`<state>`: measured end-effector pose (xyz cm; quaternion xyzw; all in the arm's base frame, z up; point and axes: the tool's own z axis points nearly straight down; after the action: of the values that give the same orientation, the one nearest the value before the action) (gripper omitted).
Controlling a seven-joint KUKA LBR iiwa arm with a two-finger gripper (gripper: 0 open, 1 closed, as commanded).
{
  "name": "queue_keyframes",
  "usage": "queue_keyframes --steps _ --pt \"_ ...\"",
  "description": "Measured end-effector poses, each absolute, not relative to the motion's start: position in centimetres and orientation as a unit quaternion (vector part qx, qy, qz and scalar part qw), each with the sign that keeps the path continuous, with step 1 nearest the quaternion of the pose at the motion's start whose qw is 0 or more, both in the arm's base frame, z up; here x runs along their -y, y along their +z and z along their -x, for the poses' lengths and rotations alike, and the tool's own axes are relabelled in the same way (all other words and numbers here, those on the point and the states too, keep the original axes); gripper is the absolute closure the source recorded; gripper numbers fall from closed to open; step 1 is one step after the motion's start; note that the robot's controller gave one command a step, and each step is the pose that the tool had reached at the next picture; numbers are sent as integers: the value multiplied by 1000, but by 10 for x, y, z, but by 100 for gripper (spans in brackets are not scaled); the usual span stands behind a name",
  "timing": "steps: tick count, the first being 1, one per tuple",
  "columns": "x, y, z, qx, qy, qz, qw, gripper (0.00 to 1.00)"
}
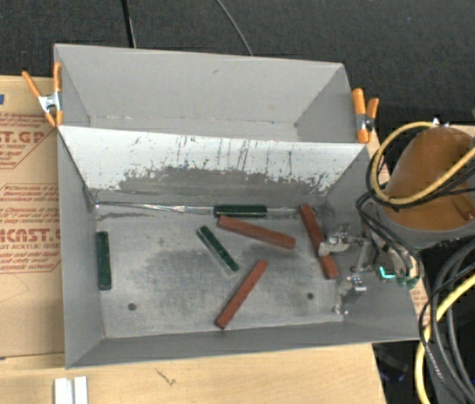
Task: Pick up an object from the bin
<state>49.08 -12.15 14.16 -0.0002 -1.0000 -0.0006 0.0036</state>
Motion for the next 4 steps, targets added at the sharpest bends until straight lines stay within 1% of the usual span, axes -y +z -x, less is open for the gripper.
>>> queue_keyframes --steps 1,2,3,4 --pt "121 145 -493 1000 0 0 0 0" --pt "97 96 -533 1000 1 10 -5 0" --pt "101 81 -553 1000 -2 8 -3 0" --pt "41 78 -585 1000 0 9 -8 100"
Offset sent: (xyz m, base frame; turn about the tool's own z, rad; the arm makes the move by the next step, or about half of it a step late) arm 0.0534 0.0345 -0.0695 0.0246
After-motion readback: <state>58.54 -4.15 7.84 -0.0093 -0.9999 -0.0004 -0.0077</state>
